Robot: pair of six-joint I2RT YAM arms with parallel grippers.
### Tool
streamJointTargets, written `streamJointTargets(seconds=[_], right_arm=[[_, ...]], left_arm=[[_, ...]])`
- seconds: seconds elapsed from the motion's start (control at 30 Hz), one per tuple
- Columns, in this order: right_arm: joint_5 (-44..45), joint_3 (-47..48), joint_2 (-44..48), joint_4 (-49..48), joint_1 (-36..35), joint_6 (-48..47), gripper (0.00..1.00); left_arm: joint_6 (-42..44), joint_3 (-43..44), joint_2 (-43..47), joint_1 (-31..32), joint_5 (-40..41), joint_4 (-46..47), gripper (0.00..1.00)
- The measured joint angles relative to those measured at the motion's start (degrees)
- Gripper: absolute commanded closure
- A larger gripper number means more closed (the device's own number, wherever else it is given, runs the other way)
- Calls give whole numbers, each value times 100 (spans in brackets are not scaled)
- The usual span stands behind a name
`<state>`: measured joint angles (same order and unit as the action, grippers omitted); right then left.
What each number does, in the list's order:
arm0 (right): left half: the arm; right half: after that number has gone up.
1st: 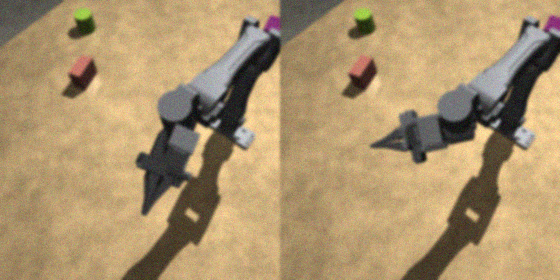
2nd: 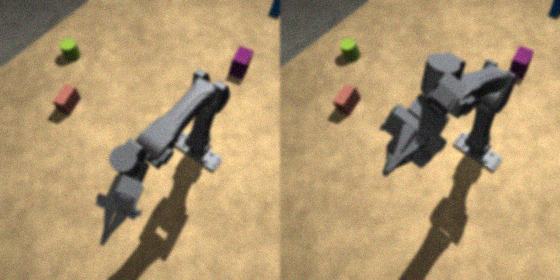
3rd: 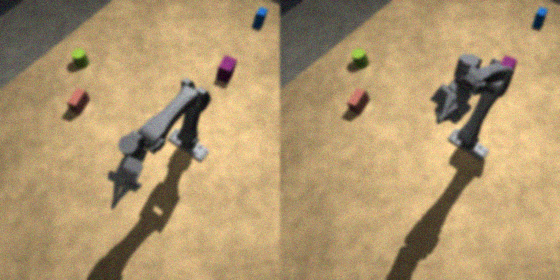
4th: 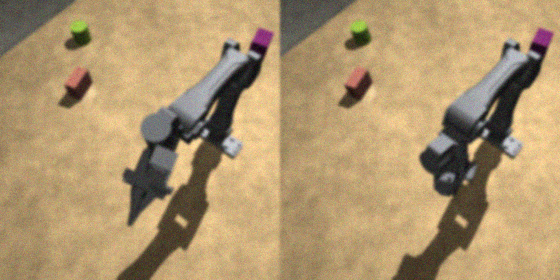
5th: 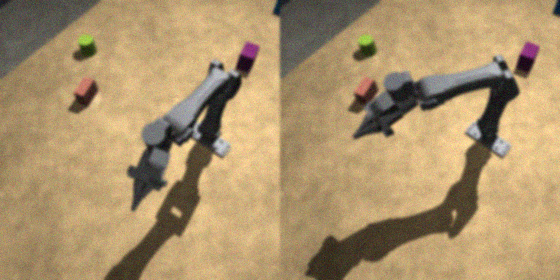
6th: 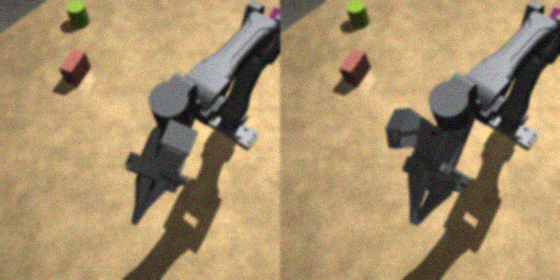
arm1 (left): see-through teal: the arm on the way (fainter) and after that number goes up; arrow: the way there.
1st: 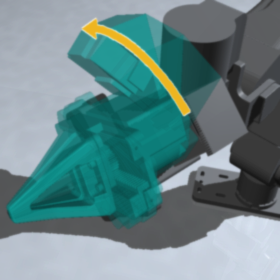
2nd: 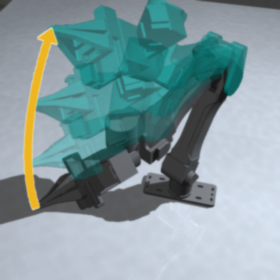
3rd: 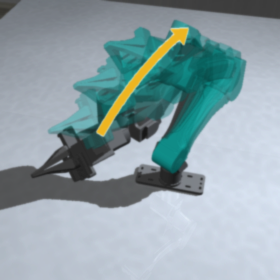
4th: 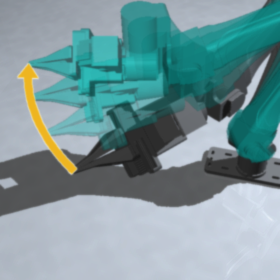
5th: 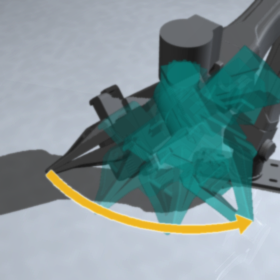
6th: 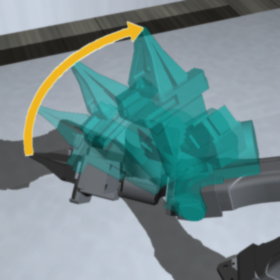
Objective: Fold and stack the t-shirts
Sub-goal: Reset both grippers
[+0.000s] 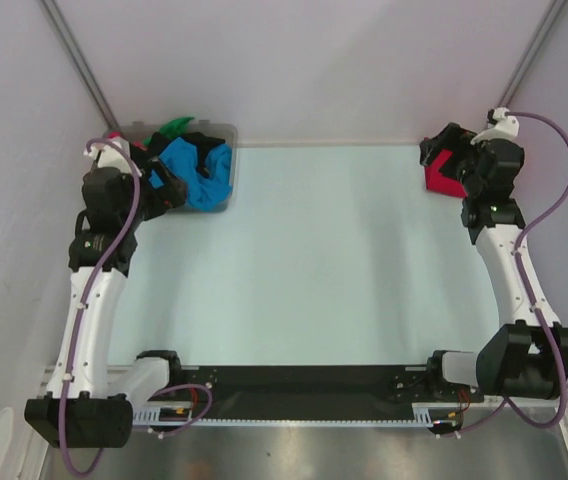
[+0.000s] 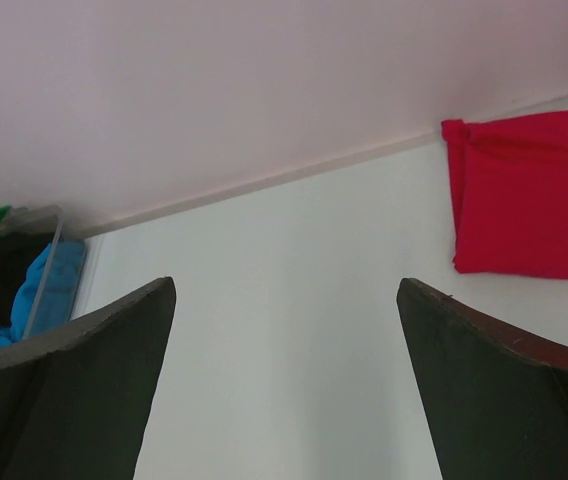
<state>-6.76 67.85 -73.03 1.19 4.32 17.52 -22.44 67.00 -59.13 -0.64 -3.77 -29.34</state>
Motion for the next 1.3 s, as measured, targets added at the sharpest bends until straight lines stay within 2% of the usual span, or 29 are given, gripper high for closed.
streamJointTargets(seconds=[0.3, 0.8, 1.3], right_arm=[[-275, -299, -214, -101, -11, 365, 0], [-826, -195, -555, 476, 387, 496, 0], [-946, -181, -629, 758, 413, 345, 0]], left_arm=[[302, -57, 66, 0, -337, 413, 0], [-426, 774, -1554, 0, -391, 372, 1], [-400, 925, -1749, 0, -358, 310, 0]])
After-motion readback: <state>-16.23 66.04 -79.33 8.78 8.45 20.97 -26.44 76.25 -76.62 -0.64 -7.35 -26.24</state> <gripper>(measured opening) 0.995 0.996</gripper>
